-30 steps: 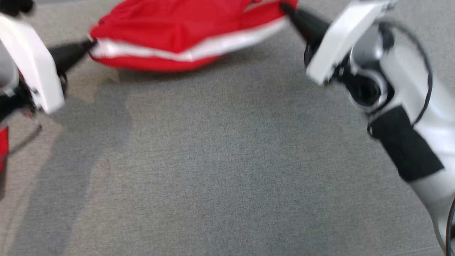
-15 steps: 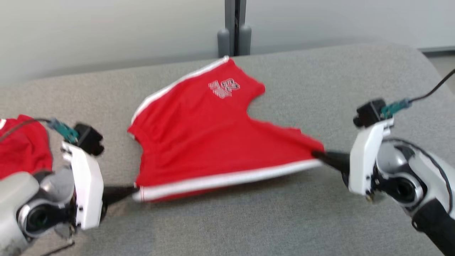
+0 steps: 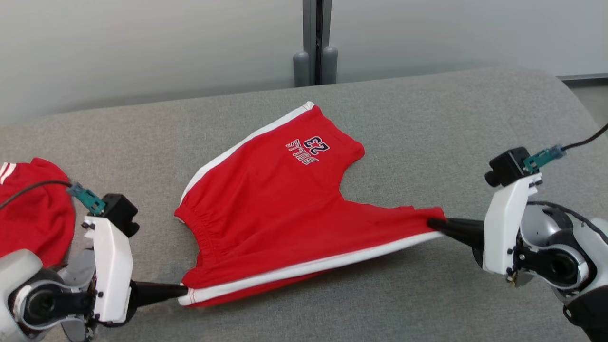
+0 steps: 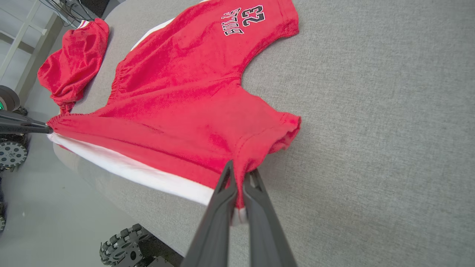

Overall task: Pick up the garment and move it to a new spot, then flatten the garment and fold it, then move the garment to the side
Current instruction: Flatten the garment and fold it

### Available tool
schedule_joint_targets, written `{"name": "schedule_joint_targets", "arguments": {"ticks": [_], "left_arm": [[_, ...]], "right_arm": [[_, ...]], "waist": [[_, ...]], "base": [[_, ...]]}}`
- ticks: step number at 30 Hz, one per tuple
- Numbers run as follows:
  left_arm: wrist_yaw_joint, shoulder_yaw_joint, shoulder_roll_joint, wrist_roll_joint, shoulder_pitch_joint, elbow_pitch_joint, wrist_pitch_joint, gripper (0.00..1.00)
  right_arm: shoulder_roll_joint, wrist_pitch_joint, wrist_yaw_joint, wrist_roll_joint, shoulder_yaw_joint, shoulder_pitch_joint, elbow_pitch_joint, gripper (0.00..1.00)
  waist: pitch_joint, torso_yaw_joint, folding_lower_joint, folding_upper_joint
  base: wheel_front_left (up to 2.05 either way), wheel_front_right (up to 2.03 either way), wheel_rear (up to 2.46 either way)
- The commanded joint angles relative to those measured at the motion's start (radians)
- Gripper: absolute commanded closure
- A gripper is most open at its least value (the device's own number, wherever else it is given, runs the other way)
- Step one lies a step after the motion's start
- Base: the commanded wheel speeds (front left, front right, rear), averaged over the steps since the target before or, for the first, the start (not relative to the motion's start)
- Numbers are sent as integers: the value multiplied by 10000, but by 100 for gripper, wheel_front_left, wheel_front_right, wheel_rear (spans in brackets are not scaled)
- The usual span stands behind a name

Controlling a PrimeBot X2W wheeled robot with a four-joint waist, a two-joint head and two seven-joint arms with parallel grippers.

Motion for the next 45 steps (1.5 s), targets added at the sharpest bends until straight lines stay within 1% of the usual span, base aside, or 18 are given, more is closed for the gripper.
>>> {"name": "schedule_joint_targets", "arguments": {"ticks": [1,4,8,9,13,18,22,27,33,38,45], "left_arm": [[132,242,15,-387,-310,157,217,100],[299,531,-5,-893,-821,361,767,100],[463,828,-84,-1251,-1622,704,1559,100],[463,828,-84,-1251,-1622,704,1559,100],[380,1105,-62,-1457,-2407,978,2224,100],[320,1552,-178,-1552,-3212,1439,2505,100],[273,1802,-493,-1489,-3766,1795,2524,100],[181,1945,-971,-1346,-4302,2174,2579,100],[43,2048,-1456,-1208,-4723,2537,2600,100],[-53,2262,-1746,-1189,-5012,2830,2537,100],[-118,2380,-1926,-1099,-5189,2995,2609,100]], "right_arm": [[236,232,-2,-308,-339,-294,-38,100],[769,733,-1,-841,-840,-915,115,100],[1494,1380,-1,-1774,-1488,-2100,688,100],[1494,1380,-1,-1774,-1488,-2100,688,100],[2225,1900,-1,-2564,-2146,-3380,1392,100],[2889,2358,-2,-3426,-3008,-4749,2305,100],[3270,2455,-1,-4118,-3523,-5699,2860,100],[3536,2192,-1,-5033,-3801,-6625,3488,100],[3802,1758,-1,-5699,-4038,-7349,4193,100],[3865,1334,-1,-6209,-4134,-7902,4816,100],[3943,617,-1,-6486,-3952,-8335,5296,100]], "waist": [[456,47,0,0],[1078,144,0,0],[1911,330,0,0],[1911,330,0,0],[2555,580,0,0],[3179,942,0,0],[3621,1221,0,0],[4133,1526,0,0],[4581,1794,0,0],[4902,1979,0,0],[5151,2114,0,0]], "base": [[0,0,0],[0,0,0],[0,0,0],[0,0,0],[0,0,0],[0,0,0],[0,0,0],[0,0,0],[0,0,0],[0,0,0],[0,0,0]]}}
